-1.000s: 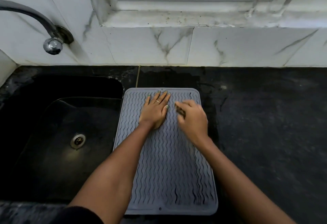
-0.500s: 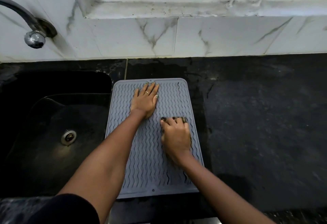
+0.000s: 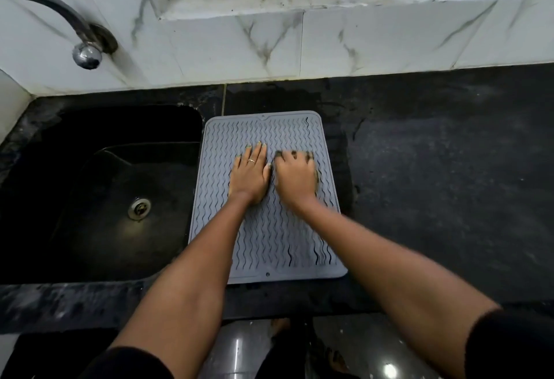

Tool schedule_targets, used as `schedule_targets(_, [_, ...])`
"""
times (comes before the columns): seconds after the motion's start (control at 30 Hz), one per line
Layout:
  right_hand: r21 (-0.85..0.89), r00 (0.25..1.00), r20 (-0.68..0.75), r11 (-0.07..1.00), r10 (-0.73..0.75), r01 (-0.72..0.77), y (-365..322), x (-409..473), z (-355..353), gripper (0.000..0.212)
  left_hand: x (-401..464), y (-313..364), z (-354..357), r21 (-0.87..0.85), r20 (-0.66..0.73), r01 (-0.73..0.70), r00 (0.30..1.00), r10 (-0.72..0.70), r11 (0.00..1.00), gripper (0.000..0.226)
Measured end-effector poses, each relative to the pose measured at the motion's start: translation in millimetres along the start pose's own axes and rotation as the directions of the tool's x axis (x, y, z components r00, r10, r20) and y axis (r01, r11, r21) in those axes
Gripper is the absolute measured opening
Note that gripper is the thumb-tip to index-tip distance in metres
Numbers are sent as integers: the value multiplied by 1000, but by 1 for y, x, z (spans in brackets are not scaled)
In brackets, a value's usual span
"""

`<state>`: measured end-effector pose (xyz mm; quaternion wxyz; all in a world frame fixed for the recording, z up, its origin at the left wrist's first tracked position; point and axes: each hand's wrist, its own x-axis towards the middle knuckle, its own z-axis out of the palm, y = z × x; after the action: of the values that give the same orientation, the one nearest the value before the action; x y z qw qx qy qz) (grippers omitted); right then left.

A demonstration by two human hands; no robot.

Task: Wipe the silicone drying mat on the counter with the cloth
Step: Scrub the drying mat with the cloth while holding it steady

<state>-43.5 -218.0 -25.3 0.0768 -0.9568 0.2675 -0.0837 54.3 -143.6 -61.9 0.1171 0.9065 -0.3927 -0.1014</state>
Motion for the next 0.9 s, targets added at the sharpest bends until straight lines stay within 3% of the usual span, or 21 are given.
schedule_targets(0.1, [46,996,-86,998,-34,38,-3,-66,0,21,-4,1,0,3,-3,-4,1000,4,1000,55])
schedule_targets(0.17, [85,996,-66,995,-53,58,-4,-90,-8,15,-8,1,2,10,-11,2,1000,-2,1000,55])
schedule_targets(0.27, [273,999,-13,961,52,-47,-4,-80,-23,20,-14,3,4,9,-11,7,1000,-7,1000,55])
schedule_targets(0.37, [405,982,-137,912,132,-66,1,-36,-32,23,-22,3,6,21,-14,10,1000,-10,1000,56])
schedule_targets(0.4, [366,989,-114,930,93,-45,2,-19,-33,26,-25,3,6,22,-14,11,1000,-11,1000,55])
schedule_targets(0.5, [112,984,180,994,-11,-10,6,11,-26,40,-32,5,7,29,-26,12,1000,-11,999,54])
schedule_targets(0.53, [42,977,214,999,-15,6,8,10,-21,43,-35,5,7,33,-28,13,1000,-12,999,54])
schedule_targets(0.6, [-13,991,135,1000,-18,20,9,-12,-14,42,-39,5,9,40,-32,18,999,-17,999,54])
schedule_targets(0.73, [49,999,-23,998,-24,25,6,-98,-10,27,-48,8,9,36,-31,18,999,-17,999,55])
schedule_targets(0.9, [90,996,6,992,-93,92,4,-156,-24,13,-66,13,12,38,-30,46,999,-45,998,54])
